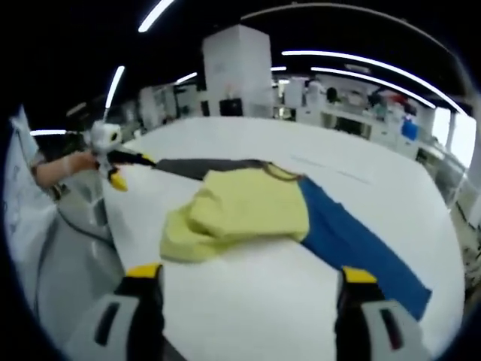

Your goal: Fold the garment on the visible template until the final outline fits inside the template.

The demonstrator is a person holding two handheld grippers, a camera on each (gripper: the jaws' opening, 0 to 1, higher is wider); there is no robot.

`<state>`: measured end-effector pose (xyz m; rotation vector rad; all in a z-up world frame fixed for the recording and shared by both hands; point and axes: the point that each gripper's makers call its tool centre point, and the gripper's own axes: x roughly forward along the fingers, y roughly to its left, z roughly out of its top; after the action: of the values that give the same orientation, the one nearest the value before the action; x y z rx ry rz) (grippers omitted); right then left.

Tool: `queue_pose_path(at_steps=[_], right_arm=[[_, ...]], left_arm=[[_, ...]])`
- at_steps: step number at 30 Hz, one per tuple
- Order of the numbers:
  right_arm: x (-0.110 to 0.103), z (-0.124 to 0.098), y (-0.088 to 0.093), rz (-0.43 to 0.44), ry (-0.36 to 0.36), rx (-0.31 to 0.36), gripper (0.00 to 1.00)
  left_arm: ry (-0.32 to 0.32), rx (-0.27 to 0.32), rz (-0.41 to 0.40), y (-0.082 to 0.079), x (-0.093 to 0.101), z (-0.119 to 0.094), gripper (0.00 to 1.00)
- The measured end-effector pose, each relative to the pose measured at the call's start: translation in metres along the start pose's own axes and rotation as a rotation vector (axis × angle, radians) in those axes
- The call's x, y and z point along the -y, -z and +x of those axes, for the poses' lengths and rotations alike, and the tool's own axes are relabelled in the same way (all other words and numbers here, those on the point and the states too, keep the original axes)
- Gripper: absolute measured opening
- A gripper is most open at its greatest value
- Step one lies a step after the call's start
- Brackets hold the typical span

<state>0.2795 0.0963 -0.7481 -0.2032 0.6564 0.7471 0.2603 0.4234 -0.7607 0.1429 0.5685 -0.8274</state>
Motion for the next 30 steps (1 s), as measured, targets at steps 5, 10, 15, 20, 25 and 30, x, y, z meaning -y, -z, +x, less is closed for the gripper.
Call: queue_pose_path(at_steps=[5, 10, 15, 20, 25, 30], right_arm=[[-0.007, 0.006, -0.003, -0.059, -0.024, -0.019, 0.95], [-0.022, 0.015, -0.011, -0.167, -0.062, -0.040, 0.94], [-0.044, 0.030, -0.011, -0.376, -0.113, -0.116, 0.92], [-0.072, 0.048, -0.010, -0.476, -0.170, -0.153, 0.83], [-0.091, 0.068, -0.010, -0.605, -0.206, -0.165, 0.73], [-0.104, 0.085, 0.007, -0.749, -0.252, -0.256, 0.50]], left_arm=[[0.006, -0.003, -0.008, 0.002, 0.009, 0.003, 0.77], [0.011, 0.006, -0.018, 0.001, 0.021, 0.005, 0.76], [0.007, -0.024, 0.010, 0.003, 0.024, 0.007, 0.74], [0.008, -0.013, 0.002, -0.001, 0.026, 0.008, 0.73], [0.009, -0.003, -0.007, -0.001, 0.027, 0.008, 0.73], [0.007, 0.011, -0.027, -0.001, 0.033, 0.006, 0.70]])
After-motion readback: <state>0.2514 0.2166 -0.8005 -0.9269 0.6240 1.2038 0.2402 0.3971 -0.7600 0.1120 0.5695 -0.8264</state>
